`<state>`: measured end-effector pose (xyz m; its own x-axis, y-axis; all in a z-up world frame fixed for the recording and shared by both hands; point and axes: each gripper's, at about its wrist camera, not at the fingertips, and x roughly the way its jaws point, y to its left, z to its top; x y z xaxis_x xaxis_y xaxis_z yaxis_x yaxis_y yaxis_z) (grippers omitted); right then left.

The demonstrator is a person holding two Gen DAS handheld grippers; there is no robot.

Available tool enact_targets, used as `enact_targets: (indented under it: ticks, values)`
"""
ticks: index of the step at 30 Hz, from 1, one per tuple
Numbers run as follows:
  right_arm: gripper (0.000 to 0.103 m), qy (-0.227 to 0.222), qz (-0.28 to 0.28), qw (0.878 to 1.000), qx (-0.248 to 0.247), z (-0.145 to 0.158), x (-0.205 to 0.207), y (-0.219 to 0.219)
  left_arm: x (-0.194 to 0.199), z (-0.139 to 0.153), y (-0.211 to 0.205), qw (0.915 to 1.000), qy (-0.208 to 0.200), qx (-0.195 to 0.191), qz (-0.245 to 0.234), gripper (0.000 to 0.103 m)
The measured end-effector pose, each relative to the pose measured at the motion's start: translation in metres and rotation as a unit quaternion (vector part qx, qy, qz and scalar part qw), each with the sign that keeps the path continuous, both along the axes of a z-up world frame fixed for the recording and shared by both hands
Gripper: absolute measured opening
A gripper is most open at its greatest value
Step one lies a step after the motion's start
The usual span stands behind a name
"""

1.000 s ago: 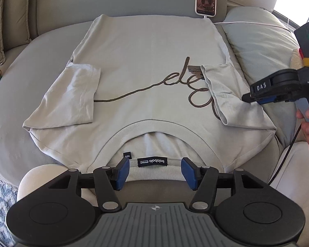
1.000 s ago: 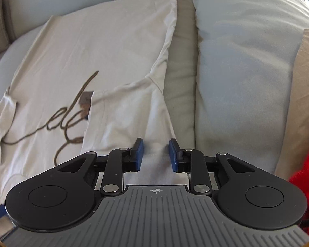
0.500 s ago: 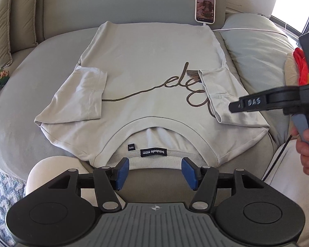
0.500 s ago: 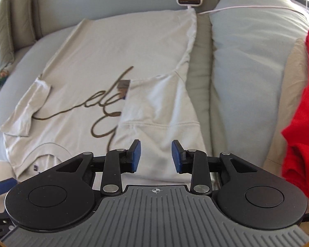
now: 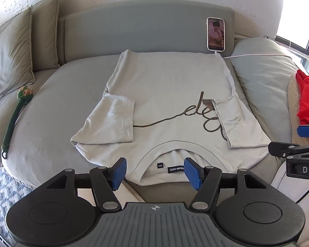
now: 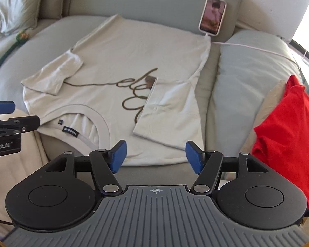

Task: Fold clothes
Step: 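Move both open grippers to the sweatshirt hem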

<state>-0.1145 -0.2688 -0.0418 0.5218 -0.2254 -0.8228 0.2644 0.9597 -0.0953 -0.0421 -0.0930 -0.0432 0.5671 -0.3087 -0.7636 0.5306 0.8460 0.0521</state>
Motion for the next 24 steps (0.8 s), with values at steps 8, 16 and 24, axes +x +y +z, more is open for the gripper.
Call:
enact_targets:
  ticks: [8, 16, 24]
  values:
    - [0.087, -0.054, -0.029, 0.998, -0.006, 0.042, -0.023, 0.009, -0.009, 0.012, 0.007, 0.9998, -0.020, 0.000, -0.001, 0.070]
    - [0.088, -0.053, -0.026, 0.998, 0.004, 0.040, -0.023, 0.012, -0.004, 0.008, 0.007, 0.9999, -0.011, 0.002, -0.005, 0.070]
    - [0.088, -0.064, -0.065, 0.984, 0.151, 0.043, -0.016, -0.033, 0.056, 0.033, 0.014, 0.9988, 0.017, -0.002, -0.045, 0.076]
